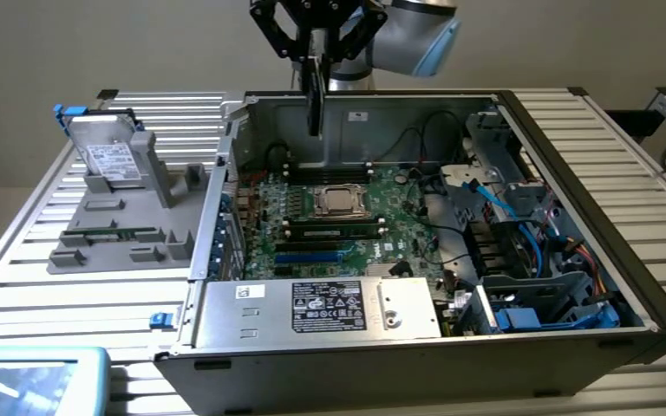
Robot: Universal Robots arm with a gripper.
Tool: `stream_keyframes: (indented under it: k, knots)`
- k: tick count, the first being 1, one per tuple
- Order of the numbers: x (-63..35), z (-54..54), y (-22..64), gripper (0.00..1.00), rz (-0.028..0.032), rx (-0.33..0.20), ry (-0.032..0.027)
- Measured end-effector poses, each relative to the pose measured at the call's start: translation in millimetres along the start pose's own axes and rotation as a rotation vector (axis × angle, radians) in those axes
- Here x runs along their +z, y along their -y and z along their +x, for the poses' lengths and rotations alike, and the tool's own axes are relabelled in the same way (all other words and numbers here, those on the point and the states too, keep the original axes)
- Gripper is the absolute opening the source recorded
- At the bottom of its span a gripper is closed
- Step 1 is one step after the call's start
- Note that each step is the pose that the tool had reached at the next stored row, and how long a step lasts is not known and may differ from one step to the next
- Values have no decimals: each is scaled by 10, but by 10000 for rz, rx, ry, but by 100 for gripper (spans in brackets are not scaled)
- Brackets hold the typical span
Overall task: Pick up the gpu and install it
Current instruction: 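Pick up the gpu and move the gpu toward the slot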
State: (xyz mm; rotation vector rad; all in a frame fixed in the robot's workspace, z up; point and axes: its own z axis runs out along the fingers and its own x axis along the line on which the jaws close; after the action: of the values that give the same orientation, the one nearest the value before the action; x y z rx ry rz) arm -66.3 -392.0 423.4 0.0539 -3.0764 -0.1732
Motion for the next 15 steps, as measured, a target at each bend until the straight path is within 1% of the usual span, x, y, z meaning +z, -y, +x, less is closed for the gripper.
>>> stream_keyframes:
  k: [12, 13, 15]
  knots:
    - [52, -549, 27, 28, 0, 0, 0]
    - [54, -590, 29, 28, 0, 0, 0]
    - [56, -625, 30, 28, 0, 0, -2]
